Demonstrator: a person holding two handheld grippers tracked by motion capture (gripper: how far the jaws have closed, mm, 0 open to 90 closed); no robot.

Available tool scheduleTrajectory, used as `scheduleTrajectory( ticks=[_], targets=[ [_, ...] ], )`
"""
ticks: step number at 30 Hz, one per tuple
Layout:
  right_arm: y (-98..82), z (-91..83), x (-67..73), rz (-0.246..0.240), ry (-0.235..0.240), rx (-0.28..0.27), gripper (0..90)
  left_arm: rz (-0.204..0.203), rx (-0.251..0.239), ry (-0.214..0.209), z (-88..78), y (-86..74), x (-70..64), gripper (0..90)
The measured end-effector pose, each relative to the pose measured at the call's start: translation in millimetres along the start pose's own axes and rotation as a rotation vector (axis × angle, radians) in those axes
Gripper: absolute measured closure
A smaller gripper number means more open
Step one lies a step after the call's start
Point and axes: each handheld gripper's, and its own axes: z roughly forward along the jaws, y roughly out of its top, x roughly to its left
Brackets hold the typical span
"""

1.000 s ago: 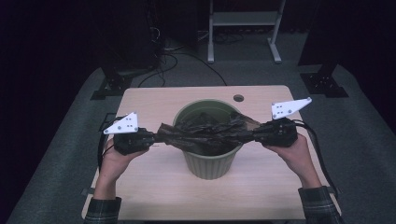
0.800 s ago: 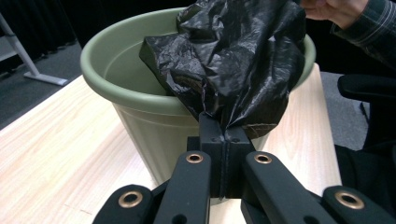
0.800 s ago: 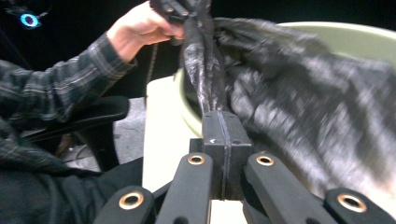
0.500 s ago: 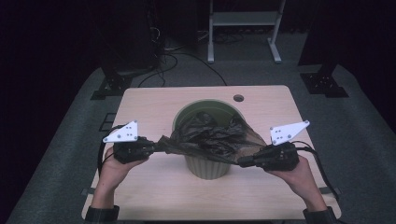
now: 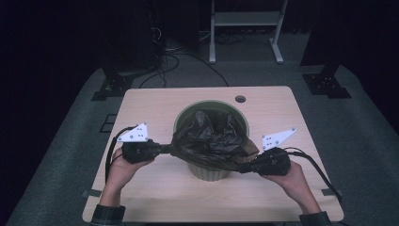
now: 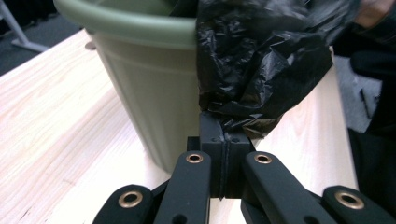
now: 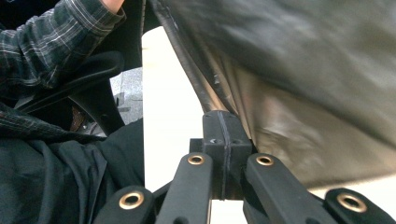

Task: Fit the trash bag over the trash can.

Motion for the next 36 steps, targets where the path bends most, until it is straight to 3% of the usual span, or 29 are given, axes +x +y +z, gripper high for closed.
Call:
scheduleTrajectory(
  ticks=[3, 6, 10, 16, 21, 26, 32, 33, 36],
  targets=[
    [-0.6, 1.2, -0.5, -0.006, -0.010, 0.007, 89.5, -0.004, -0.007, -0.001, 2.8, 0.5, 1.6, 89.6],
    [2.1, -7.6, 0.8, -0.007, -0.013, -0.020, 80.3, -0.001, -0.015, 0.004, 0.8, 3.0, 2.5, 89.6],
    [5.8, -28.8, 1.3, -0.014, -0.049, -0.055, 76.5, 0.003, -0.023, 0.017, -2.4, 5.0, 5.2, 89.6],
    [12.1, -68.2, 1.2, -0.016, -0.145, -0.128, 68.5, 0.003, -0.031, 0.031, -1.9, 7.0, 11.2, 89.6],
    [39.3, -90.4, 3.9, -0.033, -0.189, -0.216, 55.1, 0.006, -0.043, 0.028, 0.4, 9.7, 12.4, 89.5],
    [73.1, -84.1, 8.1, -0.059, -0.140, -0.241, 47.2, 0.012, -0.037, 0.017, 4.1, 10.1, 11.2, 89.5],
    [90.1, -55.7, -4.0, -0.024, -0.109, -0.185, 41.6, 0.010, -0.039, 0.011, 3.7, 9.5, 11.0, 89.5],
    [90.5, -51.2, -6.8, -0.017, -0.103, -0.179, 43.4, 0.010, -0.039, 0.011, 3.2, 9.3, 11.1, 89.5],
    [90.8, -40.1, -11.0, -0.024, -0.054, -0.158, 67.4, 0.008, -0.039, 0.009, 3.0, 8.8, 11.6, 89.6]
  ],
)
